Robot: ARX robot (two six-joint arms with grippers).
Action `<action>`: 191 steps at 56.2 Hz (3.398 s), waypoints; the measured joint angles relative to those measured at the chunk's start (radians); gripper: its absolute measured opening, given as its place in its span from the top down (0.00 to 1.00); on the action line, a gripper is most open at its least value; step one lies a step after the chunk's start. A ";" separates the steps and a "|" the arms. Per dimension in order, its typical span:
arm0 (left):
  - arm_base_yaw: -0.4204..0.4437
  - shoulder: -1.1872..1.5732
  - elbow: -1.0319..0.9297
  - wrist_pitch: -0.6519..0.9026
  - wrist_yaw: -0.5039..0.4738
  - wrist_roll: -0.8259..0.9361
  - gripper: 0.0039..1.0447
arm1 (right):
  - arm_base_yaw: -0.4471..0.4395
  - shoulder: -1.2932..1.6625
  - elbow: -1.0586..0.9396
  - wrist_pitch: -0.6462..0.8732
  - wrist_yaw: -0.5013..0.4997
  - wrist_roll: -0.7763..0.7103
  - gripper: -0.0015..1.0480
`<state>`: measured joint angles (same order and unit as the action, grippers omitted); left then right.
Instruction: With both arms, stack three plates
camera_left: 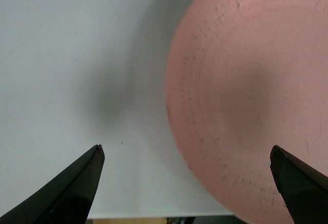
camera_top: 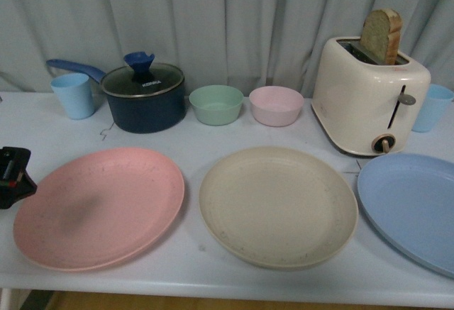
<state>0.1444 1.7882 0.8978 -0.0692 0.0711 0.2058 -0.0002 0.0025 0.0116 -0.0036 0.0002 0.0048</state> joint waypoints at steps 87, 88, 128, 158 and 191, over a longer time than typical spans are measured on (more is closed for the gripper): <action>0.037 0.224 0.227 -0.083 0.058 -0.057 0.98 | 0.000 0.000 0.000 0.000 0.000 0.000 0.06; 0.039 0.219 0.227 -0.086 0.058 -0.057 0.98 | 0.000 0.000 0.000 0.000 0.000 0.000 0.06; -0.110 -0.135 0.222 -0.167 0.076 -0.161 0.98 | 0.000 0.000 0.000 0.000 0.000 0.000 0.06; -0.427 0.159 0.318 -0.096 0.014 -0.495 0.98 | 0.000 0.000 0.000 0.000 0.000 0.000 0.06; -0.494 0.362 0.426 -0.122 0.003 -0.599 0.75 | 0.000 0.000 0.000 0.000 0.000 0.000 0.06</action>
<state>-0.3496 2.1506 1.3243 -0.1909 0.0742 -0.3931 -0.0002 0.0025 0.0116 -0.0036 0.0006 0.0048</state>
